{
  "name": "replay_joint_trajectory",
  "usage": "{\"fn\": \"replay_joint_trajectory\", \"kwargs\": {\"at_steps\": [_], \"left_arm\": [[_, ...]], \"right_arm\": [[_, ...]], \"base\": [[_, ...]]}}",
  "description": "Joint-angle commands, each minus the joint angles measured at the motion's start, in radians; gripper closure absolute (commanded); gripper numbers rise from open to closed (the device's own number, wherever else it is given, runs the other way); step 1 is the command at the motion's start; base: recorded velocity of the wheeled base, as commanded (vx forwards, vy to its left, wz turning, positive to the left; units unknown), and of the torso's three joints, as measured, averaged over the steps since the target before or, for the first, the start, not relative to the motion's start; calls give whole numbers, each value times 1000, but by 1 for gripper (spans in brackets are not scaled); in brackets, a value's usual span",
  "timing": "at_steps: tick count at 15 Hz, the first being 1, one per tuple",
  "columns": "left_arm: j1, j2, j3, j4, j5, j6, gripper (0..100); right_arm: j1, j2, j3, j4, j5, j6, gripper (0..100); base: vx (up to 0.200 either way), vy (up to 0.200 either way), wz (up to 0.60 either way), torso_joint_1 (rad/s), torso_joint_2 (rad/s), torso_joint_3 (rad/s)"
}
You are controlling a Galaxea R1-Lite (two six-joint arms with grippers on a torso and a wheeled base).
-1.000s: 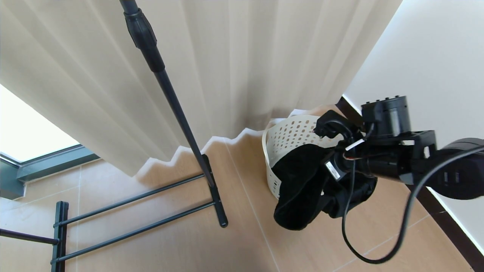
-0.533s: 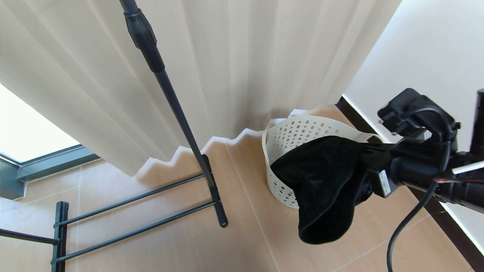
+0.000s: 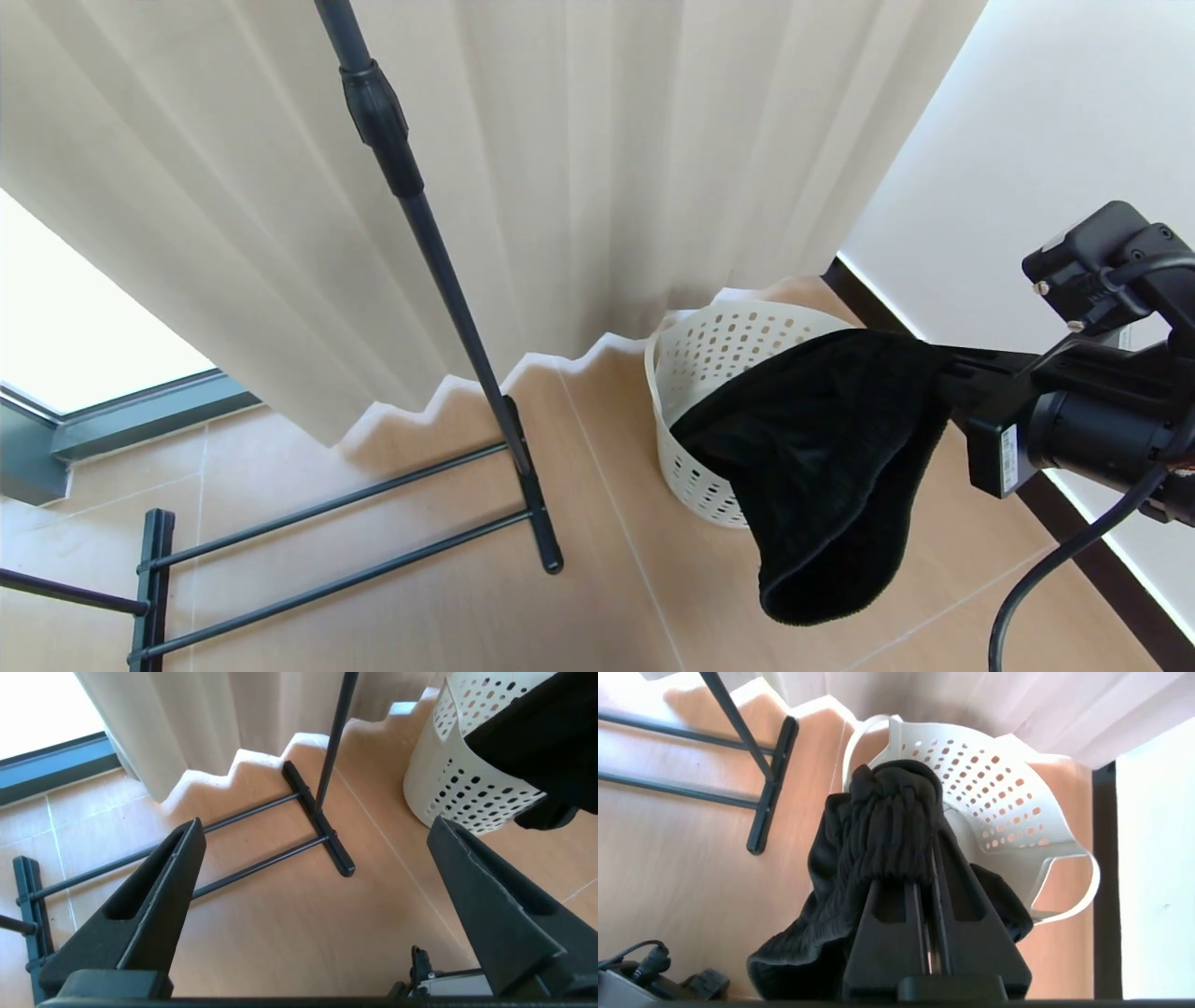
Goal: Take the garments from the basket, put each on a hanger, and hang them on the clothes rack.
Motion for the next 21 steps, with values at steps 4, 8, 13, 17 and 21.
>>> {"fn": "replay_joint_trajectory", "kwargs": {"at_steps": [4,8,13,17,21], "left_arm": [[0,1,0,0,0,0,0],[0,1,0,0,0,0,0],[0,1,0,0,0,0,0],[0,1,0,0,0,0,0],[0,1,0,0,0,0,0]], "right_arm": [[0,-3,-3,-1,2,-1,100],[-8,3,0,-2,8,1,100],[-28,9,0,-1,6,1,100],[-29,6,3,-1,6,1,100],[-29,4,5,1,5,-1,100]], "base": [[0,0,0,0,5,196],[0,0,0,-4,4,201],[0,0,0,8,-78,122],[0,0,0,69,-409,-121],[0,0,0,116,-461,-143]]}}
